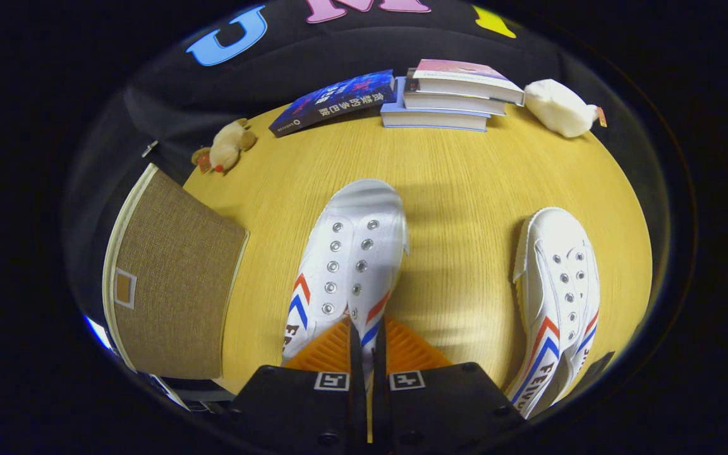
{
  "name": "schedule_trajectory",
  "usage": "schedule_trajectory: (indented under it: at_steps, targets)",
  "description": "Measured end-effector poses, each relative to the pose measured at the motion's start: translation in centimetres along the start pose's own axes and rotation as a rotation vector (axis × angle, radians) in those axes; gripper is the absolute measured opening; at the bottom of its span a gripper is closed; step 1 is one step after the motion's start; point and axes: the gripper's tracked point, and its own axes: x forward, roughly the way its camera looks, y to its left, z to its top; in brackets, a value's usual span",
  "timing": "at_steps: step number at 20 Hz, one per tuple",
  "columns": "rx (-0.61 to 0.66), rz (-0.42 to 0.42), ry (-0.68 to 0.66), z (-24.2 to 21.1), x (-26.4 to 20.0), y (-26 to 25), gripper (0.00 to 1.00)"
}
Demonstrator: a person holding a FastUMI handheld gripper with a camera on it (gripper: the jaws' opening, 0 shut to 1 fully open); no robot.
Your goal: Open the storage box then place both shoes into the box .Put the left shoe in first, then the right shoe, with the right side of both shoes facing outward in a uniform manner.
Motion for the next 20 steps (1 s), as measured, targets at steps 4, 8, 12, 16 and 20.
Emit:
schedule_trajectory:
  at_steps: [4, 8, 12, 16, 20]
  targets:
    - [0.084, -0.027, -0.040, 0.5, -1.4, 0.8, 0.05]
    - [0.166, -0.031, -0.108, 2.8, -5.7, 2.2, 0.05]
    - [0.209, -0.009, -0.204, 6.3, -12.3, 4.9, 0.05]
    - [0.204, 0.039, -0.264, 8.4, -17.3, 9.9, 0.05]
    - [0.210, 0.161, -0.258, 8.6, -18.8, 17.2, 0.05]
